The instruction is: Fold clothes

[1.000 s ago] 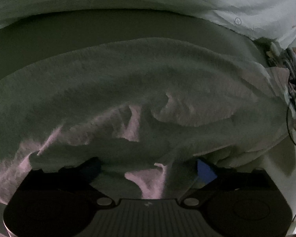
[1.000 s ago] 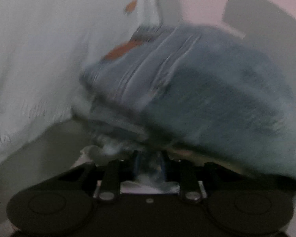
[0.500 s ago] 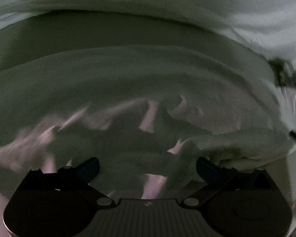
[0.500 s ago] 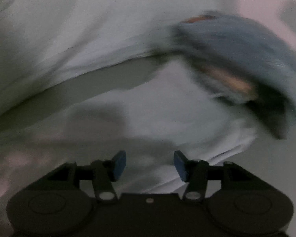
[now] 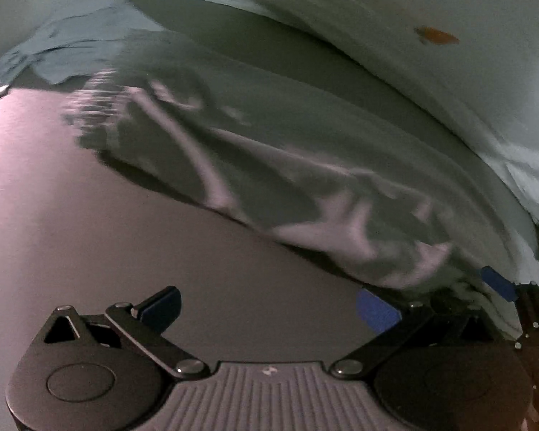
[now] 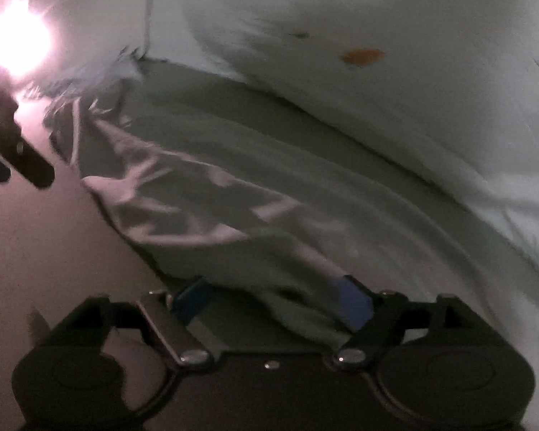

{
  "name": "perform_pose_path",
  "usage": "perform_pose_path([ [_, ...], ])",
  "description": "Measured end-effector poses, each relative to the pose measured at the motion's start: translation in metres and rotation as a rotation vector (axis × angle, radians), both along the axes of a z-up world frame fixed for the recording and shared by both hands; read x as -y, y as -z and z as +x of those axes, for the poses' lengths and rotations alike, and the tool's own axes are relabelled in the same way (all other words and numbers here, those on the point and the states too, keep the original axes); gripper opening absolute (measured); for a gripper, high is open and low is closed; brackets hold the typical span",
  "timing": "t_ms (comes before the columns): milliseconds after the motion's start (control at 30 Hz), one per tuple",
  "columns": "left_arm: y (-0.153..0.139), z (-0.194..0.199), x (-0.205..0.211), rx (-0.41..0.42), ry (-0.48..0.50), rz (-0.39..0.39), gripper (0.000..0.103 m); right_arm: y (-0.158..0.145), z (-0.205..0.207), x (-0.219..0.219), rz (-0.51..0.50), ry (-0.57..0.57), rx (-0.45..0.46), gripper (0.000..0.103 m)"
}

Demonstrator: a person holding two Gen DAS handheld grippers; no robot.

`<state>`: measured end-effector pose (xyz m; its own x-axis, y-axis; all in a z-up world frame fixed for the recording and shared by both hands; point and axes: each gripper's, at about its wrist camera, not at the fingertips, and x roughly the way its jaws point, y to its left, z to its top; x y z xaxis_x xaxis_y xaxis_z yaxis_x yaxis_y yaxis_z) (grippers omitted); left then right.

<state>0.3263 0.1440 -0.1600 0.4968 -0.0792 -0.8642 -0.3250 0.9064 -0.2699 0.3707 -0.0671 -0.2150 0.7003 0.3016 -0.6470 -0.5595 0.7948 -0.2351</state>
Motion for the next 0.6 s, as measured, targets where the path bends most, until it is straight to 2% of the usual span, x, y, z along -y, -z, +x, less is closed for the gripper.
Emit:
perform_pose_path([
  [100, 0.001, 0.006, -0.037, 0.036, -0.042, -0.028, 0.103, -0.002, 0.001, -0.042, -0.022, -0.044, -0.005, 0.084],
  [167, 0.006, 0.019, -0.064, 0.053, -0.070, -0.052, 0.103, 0.005, 0.003, -0.066, -0.070, -0.066, 0.010, 0.082],
  [233, 0.011, 0.035, -0.090, 0.066, -0.097, -0.075, 0.103, 0.017, 0.006, -0.085, -0.128, -0.069, 0.011, 0.062],
  [267, 0.014, 0.044, -0.100, 0.069, -0.107, -0.086, 0.103, 0.016, 0.003, -0.091, -0.116, -0.046, 0.023, 0.057],
  [333, 0.020, 0.059, -0.119, 0.076, -0.124, -0.109, 0.103, 0.015, 0.000, -0.098, -0.113, 0.004, -0.012, 0.027],
  [433, 0.029, 0.079, -0.143, 0.078, -0.156, -0.136, 0.103, 0.015, -0.013, -0.106, -0.098, 0.077, -0.035, 0.012],
  [533, 0.030, 0.084, -0.150, 0.108, -0.202, -0.152, 0.103, 0.012, -0.025, -0.115, -0.117, 0.110, -0.080, 0.009],
  [600, 0.030, 0.088, -0.147, 0.122, -0.204, -0.116, 0.102, 0.007, -0.027, -0.111, -0.063, 0.147, -0.149, 0.009],
])
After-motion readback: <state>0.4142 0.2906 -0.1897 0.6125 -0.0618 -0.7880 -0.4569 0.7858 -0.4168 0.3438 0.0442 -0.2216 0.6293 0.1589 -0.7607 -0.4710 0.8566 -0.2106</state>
